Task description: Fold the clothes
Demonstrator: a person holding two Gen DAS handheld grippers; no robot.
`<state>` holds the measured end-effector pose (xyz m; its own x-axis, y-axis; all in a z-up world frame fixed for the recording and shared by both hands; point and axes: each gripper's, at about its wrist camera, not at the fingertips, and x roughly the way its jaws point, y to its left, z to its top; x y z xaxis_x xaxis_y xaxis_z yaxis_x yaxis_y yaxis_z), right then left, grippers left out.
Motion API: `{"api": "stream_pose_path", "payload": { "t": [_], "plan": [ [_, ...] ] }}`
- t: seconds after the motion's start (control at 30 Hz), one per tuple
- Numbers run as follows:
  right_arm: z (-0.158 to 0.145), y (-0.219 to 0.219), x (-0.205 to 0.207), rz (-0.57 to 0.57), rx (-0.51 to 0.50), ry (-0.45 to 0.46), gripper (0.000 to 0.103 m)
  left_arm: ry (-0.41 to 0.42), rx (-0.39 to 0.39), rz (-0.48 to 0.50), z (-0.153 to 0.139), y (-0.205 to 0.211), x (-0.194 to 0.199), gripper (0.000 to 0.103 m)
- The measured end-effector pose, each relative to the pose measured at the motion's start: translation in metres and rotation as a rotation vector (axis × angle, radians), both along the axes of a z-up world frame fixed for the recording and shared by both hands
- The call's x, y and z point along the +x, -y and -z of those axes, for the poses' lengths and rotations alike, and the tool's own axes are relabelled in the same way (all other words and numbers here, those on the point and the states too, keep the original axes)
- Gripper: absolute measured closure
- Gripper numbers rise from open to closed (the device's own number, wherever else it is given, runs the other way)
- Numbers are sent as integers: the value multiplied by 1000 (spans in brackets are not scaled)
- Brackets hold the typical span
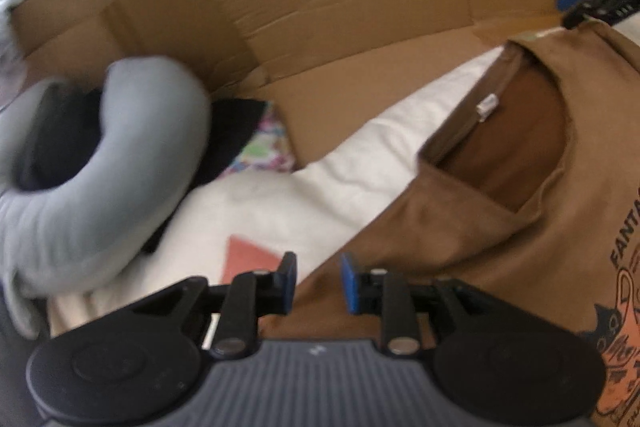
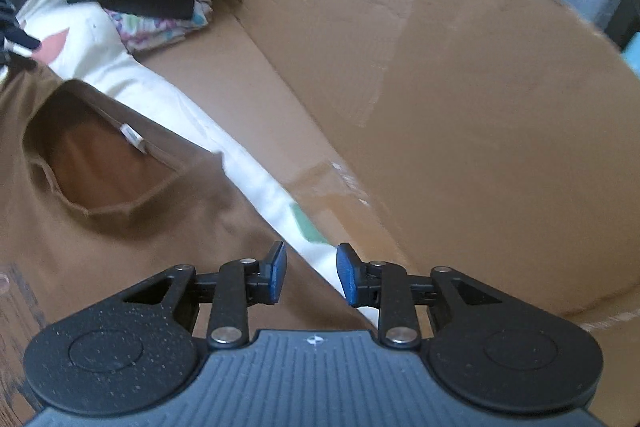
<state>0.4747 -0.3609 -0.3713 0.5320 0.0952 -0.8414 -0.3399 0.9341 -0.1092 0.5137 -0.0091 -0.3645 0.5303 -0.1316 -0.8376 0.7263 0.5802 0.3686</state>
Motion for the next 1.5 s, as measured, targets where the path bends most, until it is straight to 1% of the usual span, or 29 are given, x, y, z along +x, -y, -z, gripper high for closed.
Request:
{"api": "stream_pose_path", "payload": {
  "t": [0.17,0.23,0.3,0.5,0.63,0.77,0.8,0.83,0.87,0.93,1.0,1.07,1.1,1.13,1.17,1.23,1.33,1.4,1.5],
  "plan": [
    [20,-16,12,-15,24,-17,68,-22,-1,12,22,22,1,77],
    [26,-22,15,-23,24,-25,58,-28,-1,2,31,27,3,77],
    [31,-26,18,-31,21,-33,55,-28,3,-10,37,31,5,77],
    [33,-25,24,-27,77,-46,55,-25,-32,-72,47,37,15,77],
    [34,-23,30,-14,101,-58,55,-30,-55,-93,50,42,17,77],
    [45,-28,37,-17,118,-95,55,-38,-62,-93,54,47,20,81],
    [46,-29,39,-16,131,-94,56,-40,-65,-90,55,47,19,84],
    [47,-30,40,-16,146,-94,60,-43,-66,-85,55,48,18,86],
    [48,-32,40,-19,157,-94,61,-43,-65,-77,55,49,17,88],
    [49,-35,38,-31,158,-90,66,-43,-62,-64,56,50,16,88],
    [49,-35,37,-40,165,-87,71,-50,-73,-72,56,49,16,89],
    [49,-37,36,-54,169,-86,81,-56,-82,-82,56,49,17,92],
    [48,-40,34,-68,156,-79,90,-55,-83,-87,57,51,17,95],
    [48,-45,33,-84,134,-68,96,-55,-84,-92,57,52,17,96],
    [47,-50,31,-101,113,-58,97,-55,-94,-107,56,51,18,99],
    [45,-57,27,-123,75,-32,100,-48,-118,-137,54,50,20,99],
    [40,-54,24,-109,59,16,101,-32,-125,-147,53,48,20,100],
    [44,-55,25,-94,41,15,100,-30,-125,-166,54,50,21,99],
    [48,-59,26,-56,19,0,96,-27,-116,-205,54,54,23,98]
  ]
}}
